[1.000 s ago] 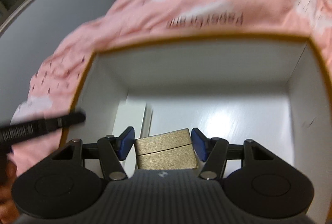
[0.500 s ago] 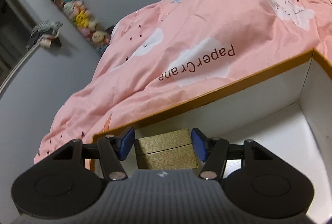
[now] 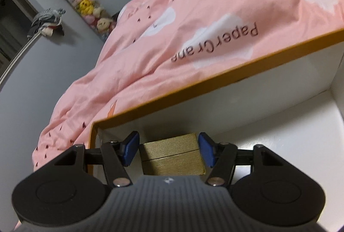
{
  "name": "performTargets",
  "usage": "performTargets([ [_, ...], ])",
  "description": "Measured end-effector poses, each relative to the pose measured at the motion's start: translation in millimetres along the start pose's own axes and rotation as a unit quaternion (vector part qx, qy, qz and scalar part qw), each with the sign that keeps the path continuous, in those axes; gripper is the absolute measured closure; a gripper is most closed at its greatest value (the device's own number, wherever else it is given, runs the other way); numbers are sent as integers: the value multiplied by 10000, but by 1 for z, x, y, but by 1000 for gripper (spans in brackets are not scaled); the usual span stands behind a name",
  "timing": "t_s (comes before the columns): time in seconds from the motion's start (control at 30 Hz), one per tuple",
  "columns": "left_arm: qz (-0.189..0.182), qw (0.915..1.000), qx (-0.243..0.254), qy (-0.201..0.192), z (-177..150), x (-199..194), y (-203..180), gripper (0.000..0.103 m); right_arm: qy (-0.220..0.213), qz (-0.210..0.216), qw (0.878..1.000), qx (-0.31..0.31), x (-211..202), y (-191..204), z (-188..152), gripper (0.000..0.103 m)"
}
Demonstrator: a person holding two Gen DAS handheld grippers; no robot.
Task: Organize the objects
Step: 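Place the gold box on the white box with the right gripper and release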
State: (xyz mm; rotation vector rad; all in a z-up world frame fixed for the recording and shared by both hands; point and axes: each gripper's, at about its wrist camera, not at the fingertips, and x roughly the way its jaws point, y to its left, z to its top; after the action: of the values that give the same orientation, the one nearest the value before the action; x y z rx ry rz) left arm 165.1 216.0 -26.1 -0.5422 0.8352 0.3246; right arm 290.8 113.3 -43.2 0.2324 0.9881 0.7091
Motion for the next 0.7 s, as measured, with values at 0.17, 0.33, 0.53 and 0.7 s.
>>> performTargets([
  [0.17, 7, 10000, -2, 3, 0, 0, 0, 79, 111, 88, 9999, -13, -2, 0, 1, 40],
  [0.33, -8, 10000, -15, 5, -1, -1, 0, 79, 206, 131, 9997, 32, -4, -2, -1, 42],
  [0.53, -4, 10000, -14, 6, 0, 0, 1, 79, 457, 223, 9987, -6, 3, -3, -4, 79],
  [0.7, 33, 10000, -24, 11, 0, -1, 1, 80, 510, 261, 9983, -136, 6, 0, -4, 82],
])
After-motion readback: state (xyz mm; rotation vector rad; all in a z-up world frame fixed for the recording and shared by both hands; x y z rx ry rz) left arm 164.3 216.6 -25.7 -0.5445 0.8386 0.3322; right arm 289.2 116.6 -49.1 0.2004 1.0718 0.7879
